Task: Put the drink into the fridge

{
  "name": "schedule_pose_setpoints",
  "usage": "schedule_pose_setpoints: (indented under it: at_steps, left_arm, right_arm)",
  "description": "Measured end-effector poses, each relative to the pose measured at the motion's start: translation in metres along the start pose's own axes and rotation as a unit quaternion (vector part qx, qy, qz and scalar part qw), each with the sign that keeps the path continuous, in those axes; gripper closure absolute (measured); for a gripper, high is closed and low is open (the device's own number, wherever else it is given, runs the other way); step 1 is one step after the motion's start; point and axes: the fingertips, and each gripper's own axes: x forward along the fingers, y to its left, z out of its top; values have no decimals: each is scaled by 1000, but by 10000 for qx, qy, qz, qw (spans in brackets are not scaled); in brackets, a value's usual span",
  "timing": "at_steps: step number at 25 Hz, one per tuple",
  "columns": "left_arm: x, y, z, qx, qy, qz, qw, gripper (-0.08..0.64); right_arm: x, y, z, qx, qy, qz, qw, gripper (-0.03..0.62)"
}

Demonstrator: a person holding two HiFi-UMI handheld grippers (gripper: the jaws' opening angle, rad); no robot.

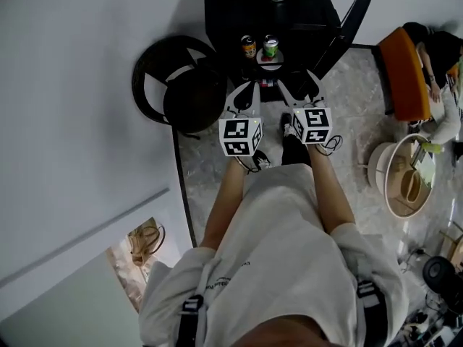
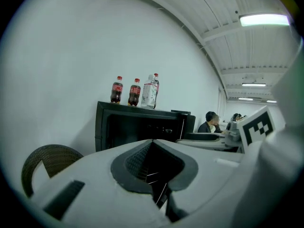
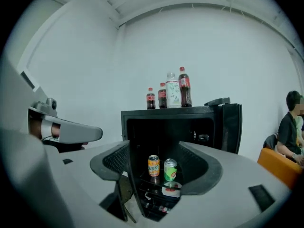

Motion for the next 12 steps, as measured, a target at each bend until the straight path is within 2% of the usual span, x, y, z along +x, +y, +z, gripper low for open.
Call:
schedule_pose_setpoints:
  at_steps: [4, 7, 12]
  left_arm:
    - [-10, -1, 15, 75, -81, -55, 9999, 551]
    - [-11, 0, 24, 188, -103, -39, 9998, 551]
    - [-11, 5, 24, 189, -40, -1, 9998, 551]
  right_arm:
    - [-15, -5, 7, 106, -73, -145, 9998, 321]
    - [-17, -8, 9, 103, -59, -264, 9996, 413]
    - [-13, -3, 9, 31, 33, -316, 9995, 511]
